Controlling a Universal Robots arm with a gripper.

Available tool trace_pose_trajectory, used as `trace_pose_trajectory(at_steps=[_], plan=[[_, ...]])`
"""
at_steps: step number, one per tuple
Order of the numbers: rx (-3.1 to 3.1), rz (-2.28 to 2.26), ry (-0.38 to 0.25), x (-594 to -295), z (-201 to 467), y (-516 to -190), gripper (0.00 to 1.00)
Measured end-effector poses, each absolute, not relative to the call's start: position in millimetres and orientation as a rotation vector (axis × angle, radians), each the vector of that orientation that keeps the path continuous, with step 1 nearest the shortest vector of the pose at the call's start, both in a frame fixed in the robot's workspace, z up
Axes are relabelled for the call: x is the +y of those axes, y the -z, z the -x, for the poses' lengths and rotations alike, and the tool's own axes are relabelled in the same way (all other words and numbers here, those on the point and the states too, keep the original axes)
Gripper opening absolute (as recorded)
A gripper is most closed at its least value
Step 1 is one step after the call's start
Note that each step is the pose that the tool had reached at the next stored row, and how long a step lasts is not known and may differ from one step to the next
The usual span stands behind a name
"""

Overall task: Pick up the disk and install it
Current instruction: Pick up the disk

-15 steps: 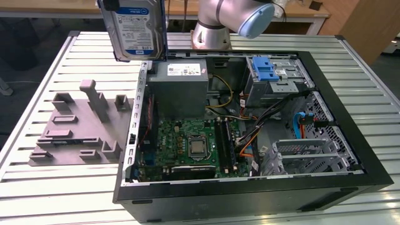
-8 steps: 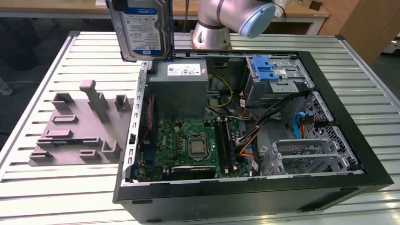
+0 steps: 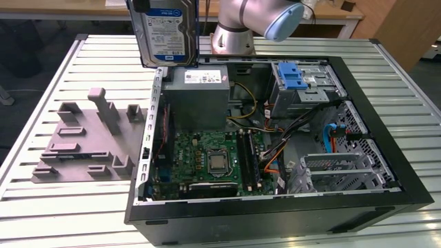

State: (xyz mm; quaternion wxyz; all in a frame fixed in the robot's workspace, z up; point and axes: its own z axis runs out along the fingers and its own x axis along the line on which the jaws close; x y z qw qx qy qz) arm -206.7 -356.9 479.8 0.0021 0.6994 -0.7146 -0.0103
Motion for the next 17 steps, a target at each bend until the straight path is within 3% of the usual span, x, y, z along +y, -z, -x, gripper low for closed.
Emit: trace_pose_trajectory(at_steps=[17], plan=[[-2.242, -2.195, 0.032, -359.5, 204.1, -479.7, 0.36]])
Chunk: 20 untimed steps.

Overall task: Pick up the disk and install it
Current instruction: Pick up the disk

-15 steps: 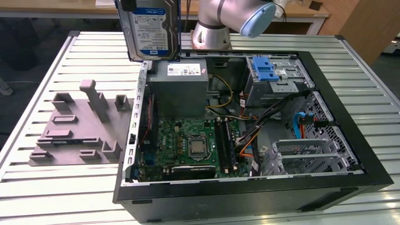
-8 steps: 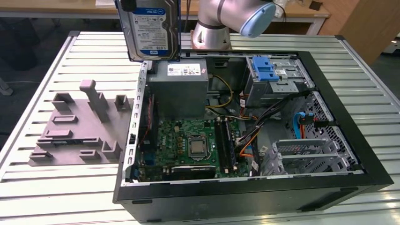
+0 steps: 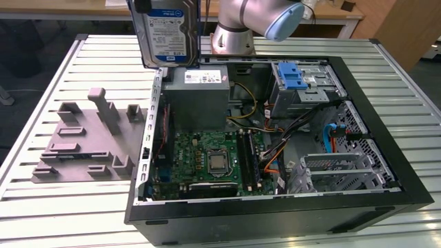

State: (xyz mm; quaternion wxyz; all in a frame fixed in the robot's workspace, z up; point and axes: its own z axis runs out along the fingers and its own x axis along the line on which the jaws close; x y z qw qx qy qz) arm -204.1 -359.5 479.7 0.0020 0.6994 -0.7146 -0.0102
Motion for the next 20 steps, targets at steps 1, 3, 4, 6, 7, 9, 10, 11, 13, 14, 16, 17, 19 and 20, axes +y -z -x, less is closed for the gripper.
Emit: trace_pose_trajectory(at_steps=[1, 3, 4, 6, 7, 9, 10, 11, 13, 14, 16, 17, 19, 20], plan=[[-2.242, -2.195, 0.032, -361, 204, -480, 0.36], [-2.242, -2.195, 0.032, -363, 203, -480, 0.36], [-2.242, -2.195, 0.032, -364, 203, -480, 0.36], [-2.242, -2.195, 0.032, -364, 202, -480, 0.36], [-2.242, -2.194, 0.032, -365, 202, -480, 0.36], [-2.242, -2.194, 0.032, -365, 200, -480, 0.36], [-2.242, -2.194, 0.032, -365, 199, -480, 0.36], [-2.242, -2.194, 0.032, -365, 198, -480, 0.36], [-2.242, -2.195, 0.032, -365, 196, -480, 0.36], [-2.242, -2.195, 0.032, -365, 195, -480, 0.36], [-2.242, -2.194, 0.032, -365, 194, -480, 0.36], [-2.242, -2.194, 0.032, -365, 193, -480, 0.36], [-2.242, -2.194, 0.032, -365, 191, -480, 0.36], [-2.242, -2.195, 0.032, -365, 191, -480, 0.36]])
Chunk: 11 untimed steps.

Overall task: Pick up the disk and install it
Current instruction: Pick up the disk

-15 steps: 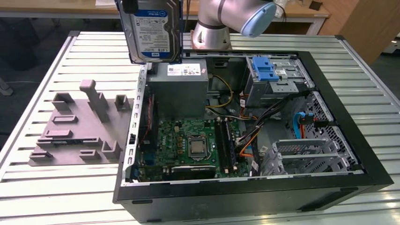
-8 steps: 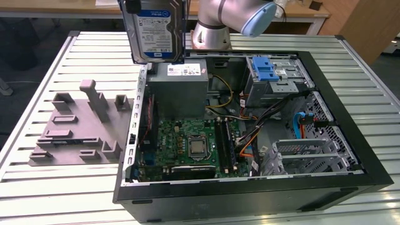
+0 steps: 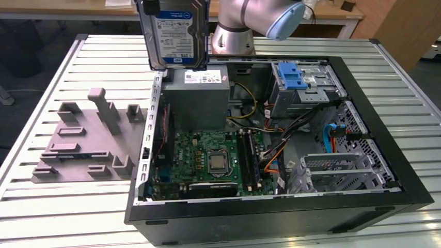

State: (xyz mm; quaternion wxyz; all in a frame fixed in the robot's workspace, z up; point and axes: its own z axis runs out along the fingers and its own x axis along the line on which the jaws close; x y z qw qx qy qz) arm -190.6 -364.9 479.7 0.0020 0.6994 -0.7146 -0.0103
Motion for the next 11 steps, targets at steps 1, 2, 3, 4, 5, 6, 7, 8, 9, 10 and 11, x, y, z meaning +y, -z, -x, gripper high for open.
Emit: trace_pose_trajectory(at_steps=[1, 2, 3, 4, 5, 6, 7, 8, 9, 10, 11], plan=[[-2.242, -2.194, 0.032, -364.9, 189.9, -479.7, 0.36], [-2.242, -2.194, 0.032, -364.9, 189.2, -479.7, 0.36], [-2.242, -2.194, 0.032, -365.0, 188.5, -479.7, 0.36], [-2.242, -2.195, 0.032, -364.9, 187.8, -479.7, 0.36], [-2.242, -2.195, 0.032, -365.0, 187.1, -479.7, 0.36], [-2.242, -2.195, 0.032, -365.0, 186.4, -479.7, 0.36], [-2.242, -2.195, 0.032, -365.0, 185.8, -479.7, 0.36], [-2.242, -2.195, 0.032, -365.0, 185.1, -479.7, 0.36], [-2.242, -2.194, 0.032, -365.0, 184.4, -479.7, 0.36], [-2.242, -2.195, 0.032, -365.0, 183.6, -479.7, 0.36], [-2.242, -2.195, 0.032, -365.0, 182.9, -479.7, 0.36]])
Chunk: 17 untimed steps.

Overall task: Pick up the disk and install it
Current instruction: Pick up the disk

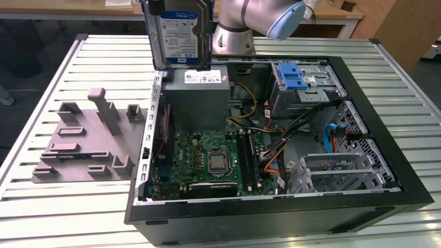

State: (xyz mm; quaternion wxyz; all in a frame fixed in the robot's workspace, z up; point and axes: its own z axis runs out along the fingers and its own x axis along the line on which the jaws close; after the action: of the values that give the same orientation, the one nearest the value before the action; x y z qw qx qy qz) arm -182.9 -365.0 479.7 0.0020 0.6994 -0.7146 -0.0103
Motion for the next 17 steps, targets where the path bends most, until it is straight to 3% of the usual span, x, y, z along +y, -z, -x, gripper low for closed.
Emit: trace_pose_trajectory(at_steps=[17], plan=[[-2.242, -2.195, 0.032, -365, 167, -480, 0.36]])
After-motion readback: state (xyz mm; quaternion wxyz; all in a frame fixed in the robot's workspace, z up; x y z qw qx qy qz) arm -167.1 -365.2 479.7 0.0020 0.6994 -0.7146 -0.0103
